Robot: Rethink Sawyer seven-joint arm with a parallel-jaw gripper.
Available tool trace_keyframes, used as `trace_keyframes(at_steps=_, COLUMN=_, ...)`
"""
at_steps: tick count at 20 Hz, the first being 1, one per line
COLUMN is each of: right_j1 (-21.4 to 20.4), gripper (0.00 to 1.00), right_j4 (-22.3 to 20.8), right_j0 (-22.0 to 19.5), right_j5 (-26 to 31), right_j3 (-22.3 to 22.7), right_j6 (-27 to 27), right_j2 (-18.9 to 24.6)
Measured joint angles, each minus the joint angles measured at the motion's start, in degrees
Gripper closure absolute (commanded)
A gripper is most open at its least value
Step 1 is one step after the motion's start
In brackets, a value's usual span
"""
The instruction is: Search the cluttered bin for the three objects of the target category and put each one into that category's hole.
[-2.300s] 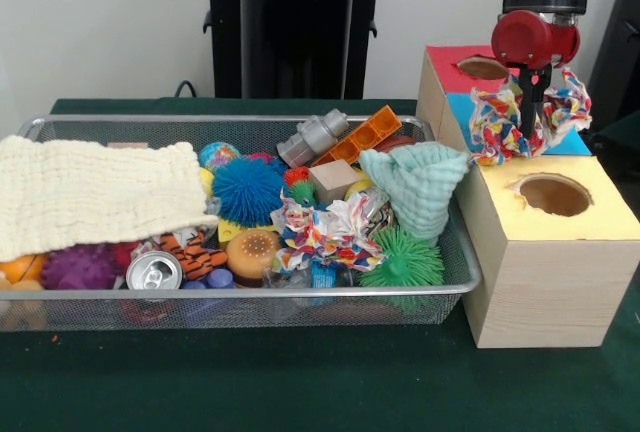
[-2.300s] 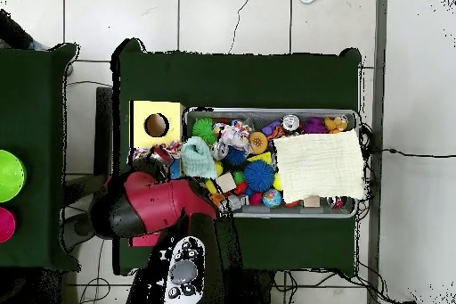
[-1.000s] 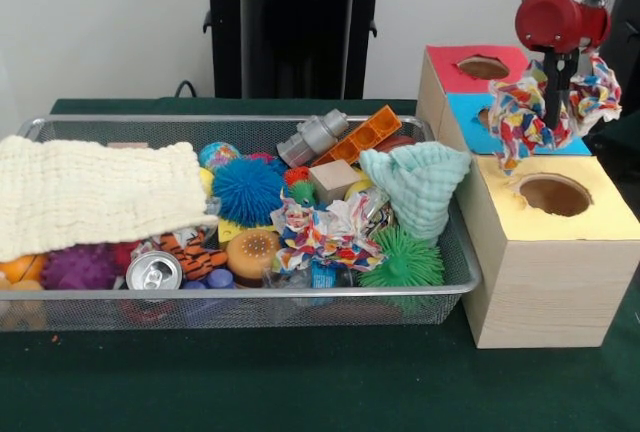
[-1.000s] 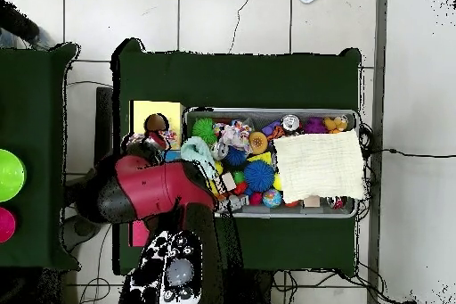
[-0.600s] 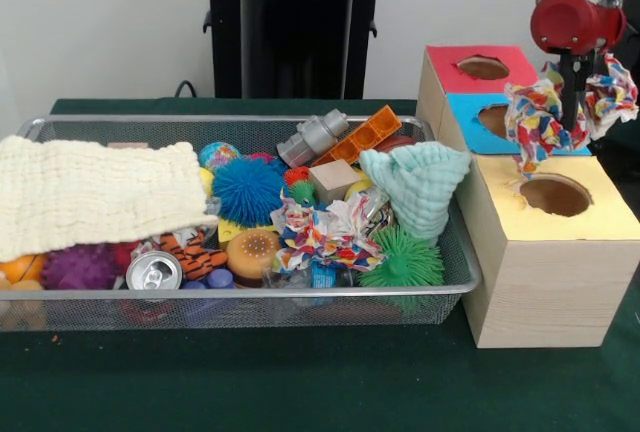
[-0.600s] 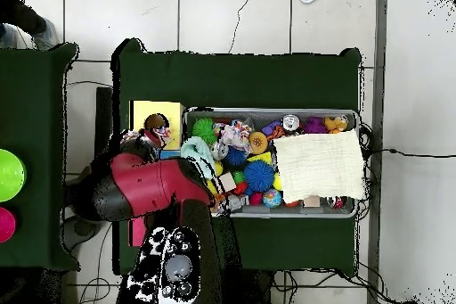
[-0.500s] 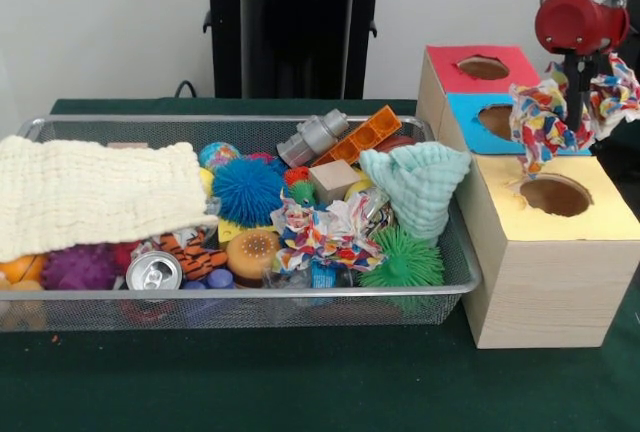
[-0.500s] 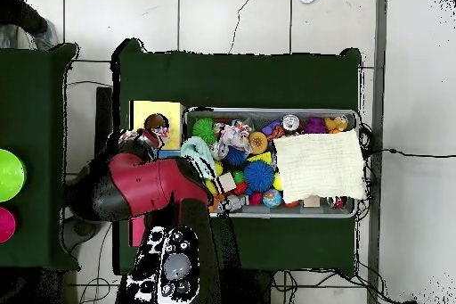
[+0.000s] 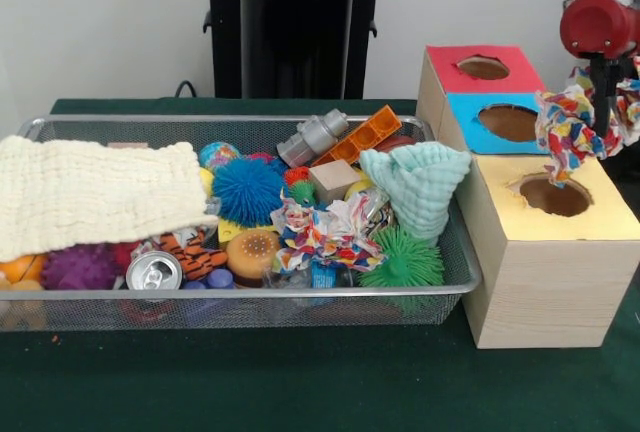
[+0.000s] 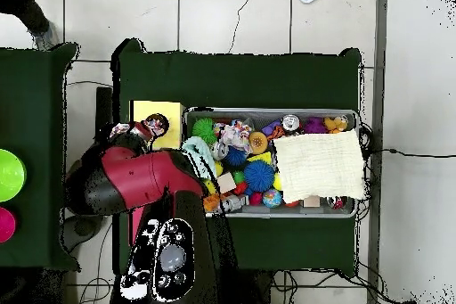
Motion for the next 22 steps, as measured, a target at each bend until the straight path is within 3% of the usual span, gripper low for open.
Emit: trace_keyframes(at_steps=22, right_j1=2.4, gripper=1.00, right_j4=-0.2, right_j0=-3.7, right_j5=0.0, right_j3=-2.9, right_j6=0.0, right_j2=1.7)
